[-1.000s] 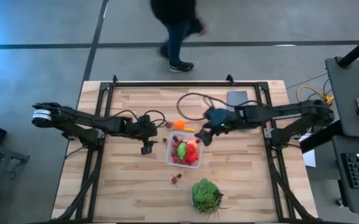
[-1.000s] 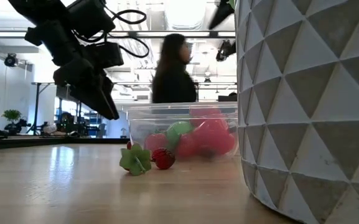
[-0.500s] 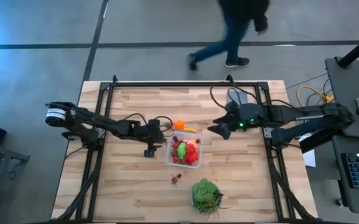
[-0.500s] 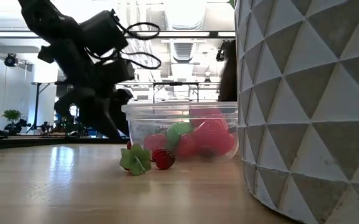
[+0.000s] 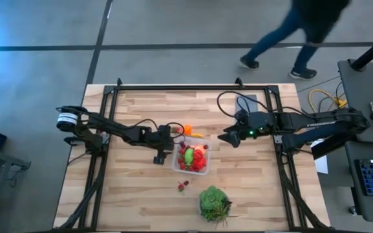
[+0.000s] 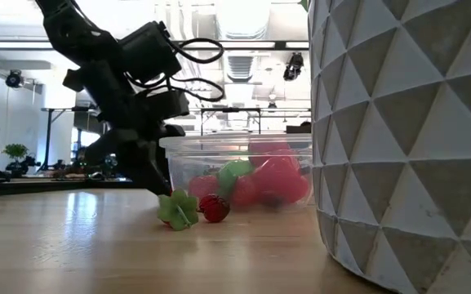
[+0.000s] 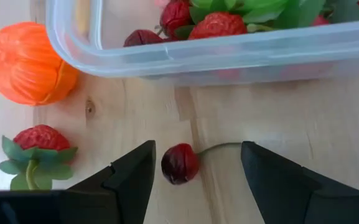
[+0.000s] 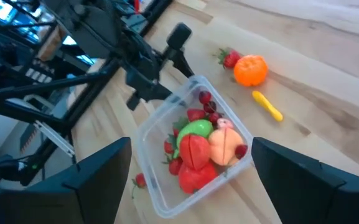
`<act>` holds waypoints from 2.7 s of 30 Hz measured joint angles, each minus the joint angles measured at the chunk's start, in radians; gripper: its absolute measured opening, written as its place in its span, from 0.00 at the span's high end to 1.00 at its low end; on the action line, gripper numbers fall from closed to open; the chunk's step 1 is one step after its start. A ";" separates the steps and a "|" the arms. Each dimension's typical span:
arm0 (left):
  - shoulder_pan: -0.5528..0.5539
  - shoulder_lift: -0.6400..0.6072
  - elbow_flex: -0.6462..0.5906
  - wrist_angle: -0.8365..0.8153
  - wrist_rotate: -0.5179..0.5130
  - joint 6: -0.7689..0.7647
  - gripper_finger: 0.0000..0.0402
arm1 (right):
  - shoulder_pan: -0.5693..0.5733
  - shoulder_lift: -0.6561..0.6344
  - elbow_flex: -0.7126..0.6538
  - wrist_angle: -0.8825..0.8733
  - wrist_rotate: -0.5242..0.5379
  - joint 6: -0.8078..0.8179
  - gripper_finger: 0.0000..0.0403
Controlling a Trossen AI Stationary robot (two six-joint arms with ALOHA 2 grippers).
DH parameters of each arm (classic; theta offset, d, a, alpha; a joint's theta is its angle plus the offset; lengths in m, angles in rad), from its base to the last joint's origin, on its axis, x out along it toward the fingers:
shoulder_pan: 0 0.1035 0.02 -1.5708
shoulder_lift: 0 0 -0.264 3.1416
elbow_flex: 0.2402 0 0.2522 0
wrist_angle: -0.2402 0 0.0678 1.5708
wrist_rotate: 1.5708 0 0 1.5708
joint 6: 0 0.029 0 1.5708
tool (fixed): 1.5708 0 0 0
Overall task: Pick and placing Produce into tupperware
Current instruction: Put the red cherry into the transparent container
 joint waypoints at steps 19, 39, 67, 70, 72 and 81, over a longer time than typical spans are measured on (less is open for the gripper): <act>0.014 0.026 0.004 0.009 -0.002 0.000 0.70 | 0.000 0.016 -0.002 0.019 0.002 -0.026 0.19; 0.014 -0.133 0.002 -0.175 -0.131 0.002 0.83 | 0.000 0.016 -0.002 0.026 0.002 -0.026 0.19; 0.018 -0.114 0.144 0.025 0.226 -0.011 0.75 | 0.000 0.018 -0.003 0.026 -0.012 -0.034 0.19; 0.018 -0.115 0.138 0.027 0.228 -0.064 0.67 | 0.000 0.018 -0.003 0.026 -0.025 -0.034 0.19; 0.018 -0.120 0.131 0.027 0.228 -0.098 0.62 | 0.000 0.019 -0.003 0.027 -0.041 -0.035 0.19; 0.018 -0.203 0.122 -0.153 0.223 -0.135 0.49 | 0.039 0.033 -0.003 0.075 -0.092 -0.030 0.19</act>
